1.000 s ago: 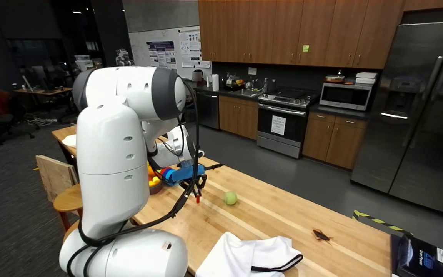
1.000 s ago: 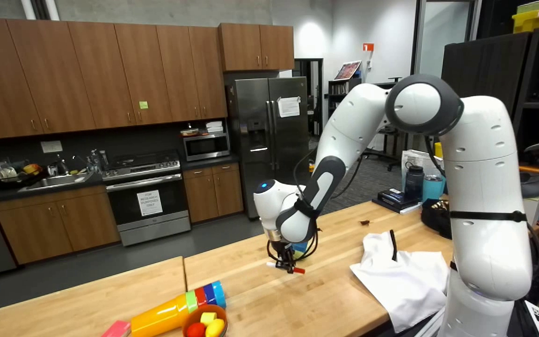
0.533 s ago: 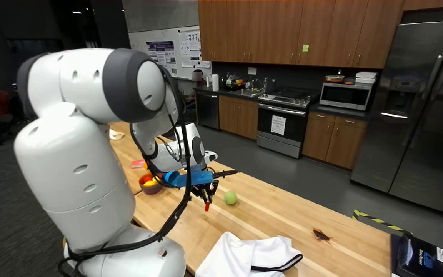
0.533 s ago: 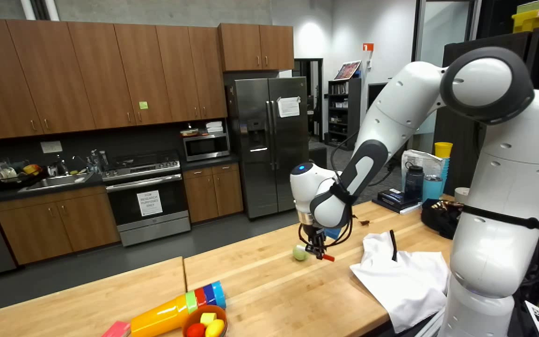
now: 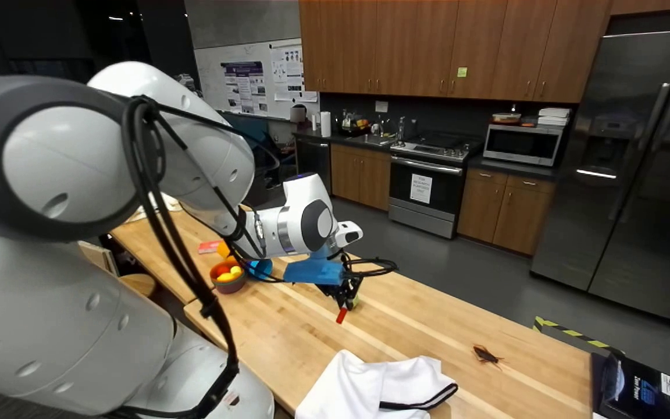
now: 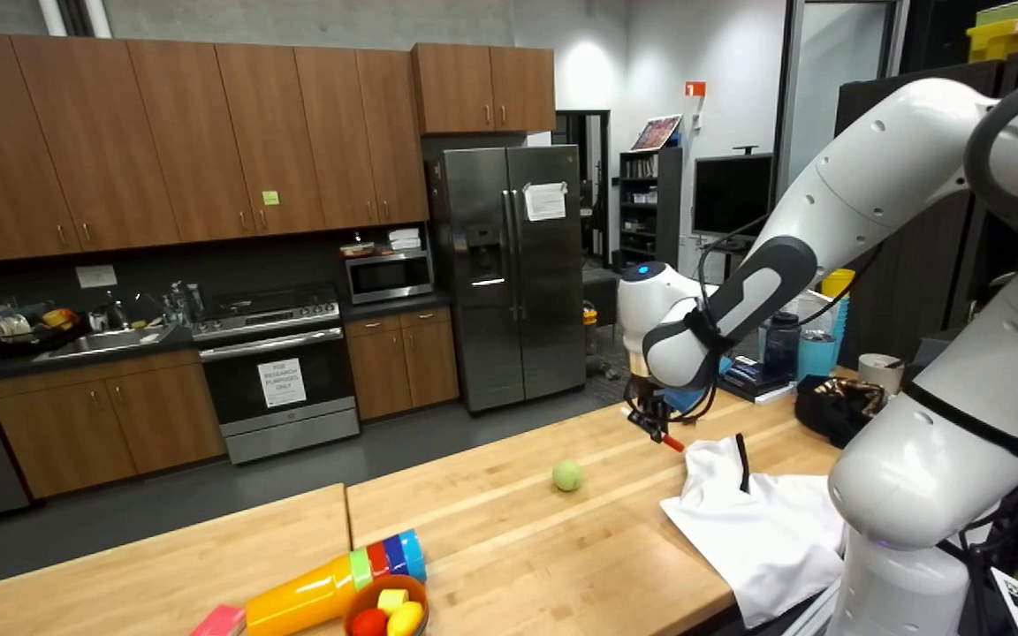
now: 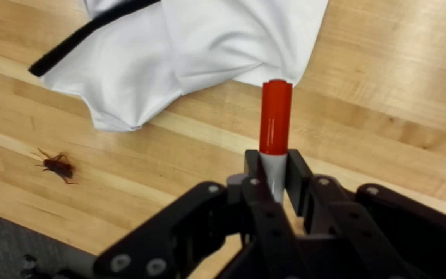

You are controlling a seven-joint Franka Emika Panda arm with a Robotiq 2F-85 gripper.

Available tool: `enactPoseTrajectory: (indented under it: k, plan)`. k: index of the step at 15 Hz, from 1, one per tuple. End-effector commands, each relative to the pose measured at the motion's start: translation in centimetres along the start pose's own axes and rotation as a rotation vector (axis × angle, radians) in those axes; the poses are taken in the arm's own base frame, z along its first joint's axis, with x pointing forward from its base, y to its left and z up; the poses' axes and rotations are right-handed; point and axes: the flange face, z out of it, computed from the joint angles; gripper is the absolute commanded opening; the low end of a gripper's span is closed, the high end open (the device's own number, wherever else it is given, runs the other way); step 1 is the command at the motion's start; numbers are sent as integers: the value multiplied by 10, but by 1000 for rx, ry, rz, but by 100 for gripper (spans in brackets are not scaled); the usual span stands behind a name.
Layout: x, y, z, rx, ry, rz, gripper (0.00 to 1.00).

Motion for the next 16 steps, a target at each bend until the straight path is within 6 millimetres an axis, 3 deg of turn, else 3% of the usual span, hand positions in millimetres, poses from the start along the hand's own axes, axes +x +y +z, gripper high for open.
enactPoseTrajectory:
  k: [1, 4, 8, 13, 16]
  plan:
    - [-3, 42, -20, 11, 32, 120, 5]
    - [-6, 69, -23, 26, 31, 185, 5]
    - [-26, 100, -16, 75, -62, 242, 5]
    - [-61, 143, 2, 158, -187, 297, 5]
    - [-77, 156, 20, 212, -254, 270, 5]
